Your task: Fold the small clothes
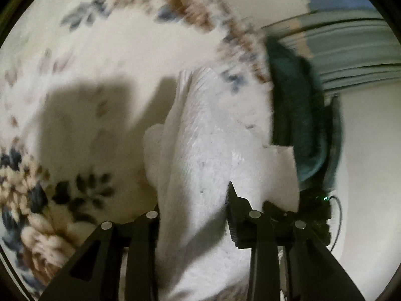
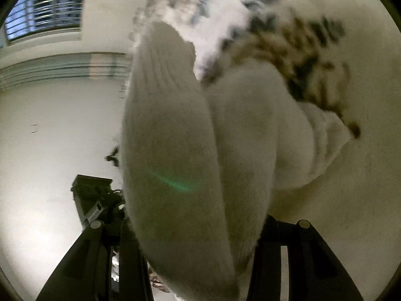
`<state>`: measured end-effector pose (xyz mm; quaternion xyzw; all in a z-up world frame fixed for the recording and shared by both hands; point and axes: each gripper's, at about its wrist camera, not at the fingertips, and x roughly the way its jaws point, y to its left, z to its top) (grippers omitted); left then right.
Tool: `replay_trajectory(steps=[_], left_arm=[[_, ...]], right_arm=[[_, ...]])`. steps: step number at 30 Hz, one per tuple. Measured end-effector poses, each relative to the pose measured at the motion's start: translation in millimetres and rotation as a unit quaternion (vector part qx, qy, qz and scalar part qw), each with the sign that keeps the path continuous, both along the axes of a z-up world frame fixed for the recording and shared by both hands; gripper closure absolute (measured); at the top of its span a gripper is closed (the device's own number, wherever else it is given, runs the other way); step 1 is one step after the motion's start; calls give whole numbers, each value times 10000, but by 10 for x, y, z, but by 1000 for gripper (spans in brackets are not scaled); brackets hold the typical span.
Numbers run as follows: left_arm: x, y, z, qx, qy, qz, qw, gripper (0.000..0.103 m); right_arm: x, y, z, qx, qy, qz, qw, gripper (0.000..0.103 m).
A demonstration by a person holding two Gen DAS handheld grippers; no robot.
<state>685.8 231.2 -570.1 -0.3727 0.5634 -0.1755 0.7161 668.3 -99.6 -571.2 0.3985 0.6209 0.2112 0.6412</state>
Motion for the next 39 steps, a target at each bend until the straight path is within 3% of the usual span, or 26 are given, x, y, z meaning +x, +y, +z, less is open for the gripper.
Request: replay_trajectory(steps=[3, 5, 8, 9, 10, 12, 14, 15, 17, 20, 24, 28, 33, 39], left_arm=[[-63, 11, -195, -120, 171, 40, 9998, 63], [-114, 49, -170, -50, 191, 121, 9997, 58], [-214, 45, 51, 546, 18, 144, 9984, 54], [-211, 1, 159, 1007, -42, 97, 9949, 53], [-242, -29, 237, 1337, -107, 63, 9909, 50], [-318, -149, 412, 2227, -316, -56, 9744, 50], [-437, -297, 582, 3159, -544, -221, 9470, 46], [-487, -355, 641, 3409, -612, -273, 9377, 40], [-616, -490, 755, 3732, -686, -404, 9243, 13], [-806, -606, 955, 3985, -763, -466, 9128, 9], [-1131, -670, 1431, 4168, -968, -312, 9033, 7], [-1408, -721, 1978, 4291, -1048, -115, 8971, 7], [-1992, -809, 2859, 4212, -1283, 66, 8978, 7], [-2752, -944, 3904, 4349, -1755, 281, 8828, 7]], right_arm=[[-51, 4, -156, -165, 74, 125, 9998, 51], [-40, 16, -122, -353, 132, 196, 9991, 47], [-56, -1, 52, -1075, 10, 309, 9937, 35], [-54, -1, 134, -1530, -96, 381, 9874, 31], [-48, 14, 217, -1904, -150, 429, 9807, 21], [-94, 146, 410, -2953, -310, 504, 9536, 5], [-208, 300, 585, -3888, -501, 526, 9184, 0], [-240, 319, 648, -4172, -574, 538, 9054, 0], [-273, 513, 815, -4639, -740, 563, 8810, 0], [-542, 581, 1142, -4933, -916, 344, 8643, 0], [-1033, 570, 1930, -5249, -1205, -106, 8425, 0], [-1580, 600, 2767, -5408, -1556, -215, 8264, 0], [-2263, 643, 3802, -5338, -1871, -264, 8243, 0], [-3169, 630, 5089, -5362, -2431, -445, 8071, 0]])
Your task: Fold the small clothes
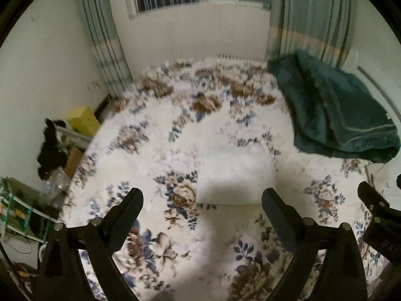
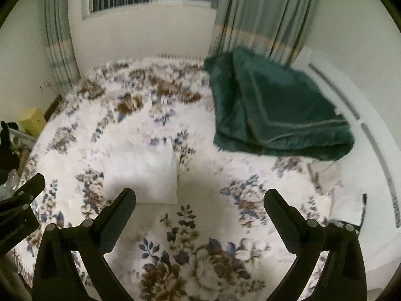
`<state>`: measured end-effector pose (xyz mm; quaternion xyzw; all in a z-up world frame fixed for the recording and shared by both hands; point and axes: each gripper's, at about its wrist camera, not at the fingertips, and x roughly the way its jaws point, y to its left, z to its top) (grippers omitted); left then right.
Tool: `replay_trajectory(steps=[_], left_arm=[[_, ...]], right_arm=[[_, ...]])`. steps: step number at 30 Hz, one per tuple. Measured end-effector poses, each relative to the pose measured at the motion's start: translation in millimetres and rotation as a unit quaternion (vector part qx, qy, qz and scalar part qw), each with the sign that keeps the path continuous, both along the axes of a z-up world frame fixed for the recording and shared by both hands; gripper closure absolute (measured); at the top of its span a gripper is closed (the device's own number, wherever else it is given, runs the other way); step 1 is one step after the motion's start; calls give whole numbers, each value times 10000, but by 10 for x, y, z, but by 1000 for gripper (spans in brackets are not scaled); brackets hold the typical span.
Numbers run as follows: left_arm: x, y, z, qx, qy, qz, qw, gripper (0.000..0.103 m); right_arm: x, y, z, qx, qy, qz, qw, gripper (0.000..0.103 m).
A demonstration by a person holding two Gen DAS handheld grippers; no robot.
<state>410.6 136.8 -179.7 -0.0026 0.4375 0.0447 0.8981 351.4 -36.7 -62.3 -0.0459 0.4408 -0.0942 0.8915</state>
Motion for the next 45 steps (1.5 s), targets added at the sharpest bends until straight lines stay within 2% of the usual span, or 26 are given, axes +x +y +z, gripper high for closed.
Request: replay_trajectory(steps=[6, 9, 14, 22, 29, 31, 35, 45], left_arm=[[-679, -134, 813, -29, -496, -57, 9988, 7], [-949, -188, 1071, -18, -743, -80, 9972, 7], [-1237, -196, 1281, -138, -868, -57, 9961, 7], [-1592, -227, 1499, -165, -1097, -24, 9938, 7], [-1811, -238, 1687, -144, -1387, 40, 9902, 6], [-1848, -237, 1737, -107, -1476, 64, 9890, 3], [-1916, -240, 1805, -125, -1612, 116, 9868, 2], [-2010, -191, 1810, -148, -1546, 113, 9878, 0]], right_arm=[[-831, -27, 948, 119, -489, 124, 9987, 0], [-1198, -12, 1304, 141, -715, 228, 9971, 0], [-1662, -38, 1682, 168, -983, 277, 9946, 0], [-2105, -165, 2013, 273, -1176, 251, 9924, 0], [-2292, -294, 2216, 254, -1363, 241, 9901, 0], [-2329, -324, 2265, 260, -1409, 241, 9894, 0], [-2372, -348, 2309, 254, -1442, 273, 9888, 0], [-2396, -383, 2338, 361, -1391, 376, 9889, 0]])
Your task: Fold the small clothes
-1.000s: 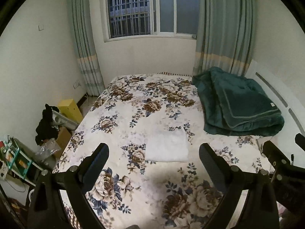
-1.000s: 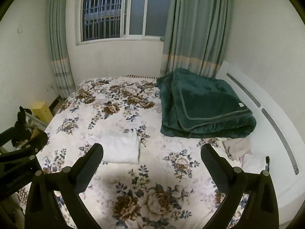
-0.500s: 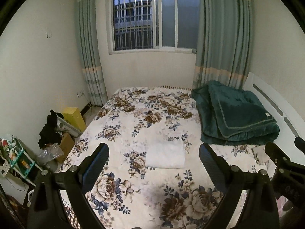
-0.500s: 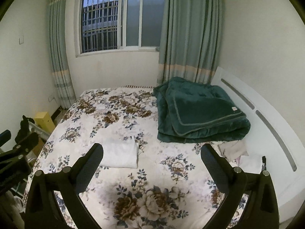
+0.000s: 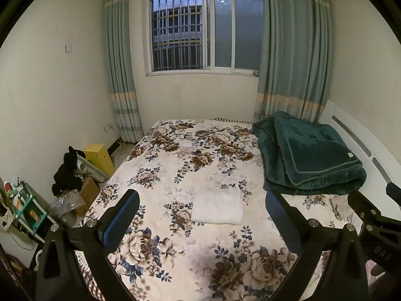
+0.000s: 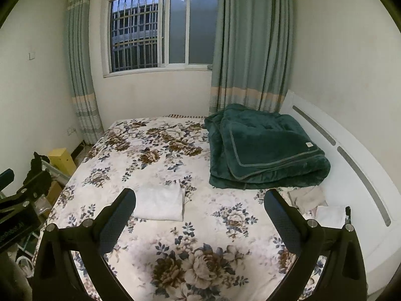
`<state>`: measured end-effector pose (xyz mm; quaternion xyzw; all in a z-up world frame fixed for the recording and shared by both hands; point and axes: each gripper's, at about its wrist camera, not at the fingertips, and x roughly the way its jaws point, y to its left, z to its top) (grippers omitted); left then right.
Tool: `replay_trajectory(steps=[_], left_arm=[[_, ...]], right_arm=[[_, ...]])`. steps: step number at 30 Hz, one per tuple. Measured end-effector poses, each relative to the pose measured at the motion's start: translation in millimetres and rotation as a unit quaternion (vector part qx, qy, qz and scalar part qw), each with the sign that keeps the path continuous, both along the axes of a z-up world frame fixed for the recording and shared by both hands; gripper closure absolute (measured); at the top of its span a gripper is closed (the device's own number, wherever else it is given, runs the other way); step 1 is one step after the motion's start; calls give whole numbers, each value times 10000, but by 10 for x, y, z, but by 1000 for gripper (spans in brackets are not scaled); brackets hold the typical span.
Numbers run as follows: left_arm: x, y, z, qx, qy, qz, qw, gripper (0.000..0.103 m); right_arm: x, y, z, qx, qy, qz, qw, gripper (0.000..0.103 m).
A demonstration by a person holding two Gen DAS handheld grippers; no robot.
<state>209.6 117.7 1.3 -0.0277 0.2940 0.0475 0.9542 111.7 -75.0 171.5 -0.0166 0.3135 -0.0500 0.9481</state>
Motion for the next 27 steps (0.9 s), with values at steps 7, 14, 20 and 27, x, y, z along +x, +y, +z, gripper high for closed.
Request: replay_trajectory(steps=[7, 14, 20, 27], left_arm=[[-49, -23, 7, 10, -6, -39, 10000, 0], [-56, -38, 6, -8, -5, -38, 10000, 0], [-77, -45, 38, 24, -17, -40, 10000, 0], [-80, -62, 62, 24, -10, -52, 10000, 0]], right_arm=[[-36, 16, -10, 15, 51, 44, 10000, 0], [-45, 7, -51, 75, 168, 125, 9998, 0], [34, -3, -28, 81, 184, 179, 9996, 0], [39, 13, -24, 100, 173, 216, 9996, 0]])
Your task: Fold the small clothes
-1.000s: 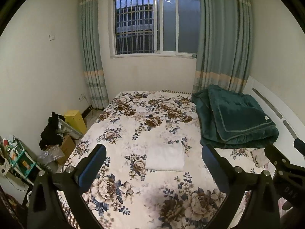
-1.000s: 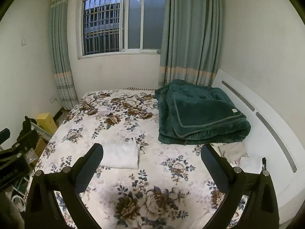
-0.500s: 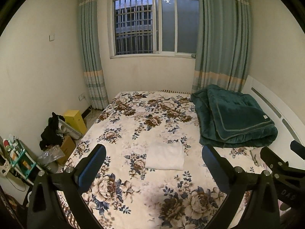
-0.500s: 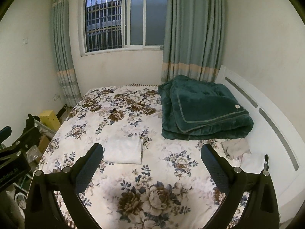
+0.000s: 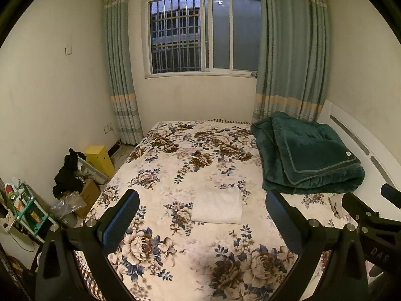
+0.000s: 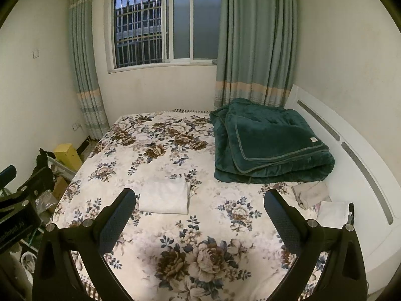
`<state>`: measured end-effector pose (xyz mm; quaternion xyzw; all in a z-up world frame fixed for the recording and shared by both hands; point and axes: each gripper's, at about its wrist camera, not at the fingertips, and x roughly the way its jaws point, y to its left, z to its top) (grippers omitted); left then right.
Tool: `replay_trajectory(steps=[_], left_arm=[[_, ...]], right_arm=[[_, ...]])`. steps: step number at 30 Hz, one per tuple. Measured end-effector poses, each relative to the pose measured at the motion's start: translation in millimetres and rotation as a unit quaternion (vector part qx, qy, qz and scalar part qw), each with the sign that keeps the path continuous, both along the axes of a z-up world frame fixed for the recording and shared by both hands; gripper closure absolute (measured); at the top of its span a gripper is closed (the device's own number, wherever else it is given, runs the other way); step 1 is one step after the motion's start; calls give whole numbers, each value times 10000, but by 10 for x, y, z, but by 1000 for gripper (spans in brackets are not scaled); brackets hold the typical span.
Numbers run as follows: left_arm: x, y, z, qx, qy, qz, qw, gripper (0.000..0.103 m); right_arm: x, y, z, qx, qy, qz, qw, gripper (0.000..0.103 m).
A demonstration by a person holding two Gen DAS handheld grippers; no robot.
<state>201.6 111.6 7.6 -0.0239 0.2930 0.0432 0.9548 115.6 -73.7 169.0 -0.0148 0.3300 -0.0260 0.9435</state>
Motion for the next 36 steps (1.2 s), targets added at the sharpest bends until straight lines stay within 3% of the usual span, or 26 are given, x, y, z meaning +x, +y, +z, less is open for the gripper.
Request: replay_trajectory(steps=[36], left_arm=[[-75, -1, 87, 61, -85, -40, 9999, 0]], right_arm=[[-13, 86, 4, 8, -19, -6, 10000, 0]])
